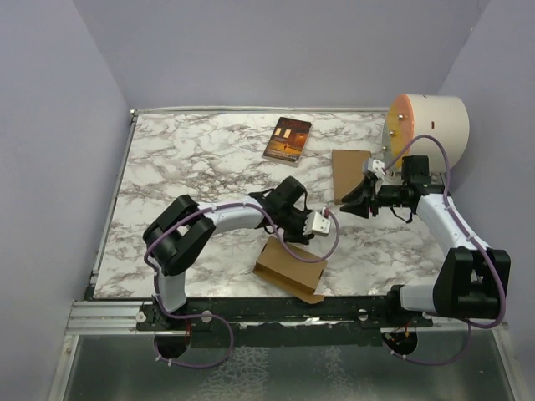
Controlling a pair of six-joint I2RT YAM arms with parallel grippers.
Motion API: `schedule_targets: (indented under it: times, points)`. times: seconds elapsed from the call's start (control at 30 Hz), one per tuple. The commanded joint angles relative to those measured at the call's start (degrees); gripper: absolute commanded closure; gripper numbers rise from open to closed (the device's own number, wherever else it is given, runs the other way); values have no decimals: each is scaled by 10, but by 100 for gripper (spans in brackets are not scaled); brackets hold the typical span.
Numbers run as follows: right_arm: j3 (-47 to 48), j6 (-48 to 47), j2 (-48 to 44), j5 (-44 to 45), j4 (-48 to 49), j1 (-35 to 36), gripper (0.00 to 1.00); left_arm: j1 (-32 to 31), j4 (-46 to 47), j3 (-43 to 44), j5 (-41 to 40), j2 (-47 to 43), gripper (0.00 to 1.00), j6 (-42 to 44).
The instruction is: Fold the paper box
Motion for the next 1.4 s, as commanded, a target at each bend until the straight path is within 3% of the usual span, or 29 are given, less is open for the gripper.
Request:
schedule_targets:
  times: [0.0, 0.1, 0.23, 0.43, 0.57, 0.67, 0.87, 1.13, 1.37]
  points:
    - [6, -48, -13, -30, -35, -1, 67, 1, 141, -20, -108, -79, 76, -49]
    - [6, -66, -12, -35, -47, -1, 67, 3, 219, -51, -138, -157, 74, -81]
    - [9, -90, -9, -44, -66, -1, 66, 3, 240, -108, -119, -263, 69, -145]
    - [5, -199, 5, -45, -129, 29, 58, 5, 195, -208, -156, -380, 71, -496]
    - [-13, -156, 6, 14, -73, 112, 57, 5, 187, -291, -137, -429, 88, -681]
    - [-15, -132, 13, 35, -44, 144, 57, 3, 161, -329, -143, -453, 95, -734]
    - [-16, -125, 22, 47, -40, 148, 56, -17, 171, -407, -147, -491, 95, -826]
    - [-16, -119, 27, 48, -36, 148, 55, -32, 187, -454, -183, -509, 80, -894]
    - [-15, -121, 25, 50, -40, 148, 55, -33, 231, -454, -189, -460, 77, -907]
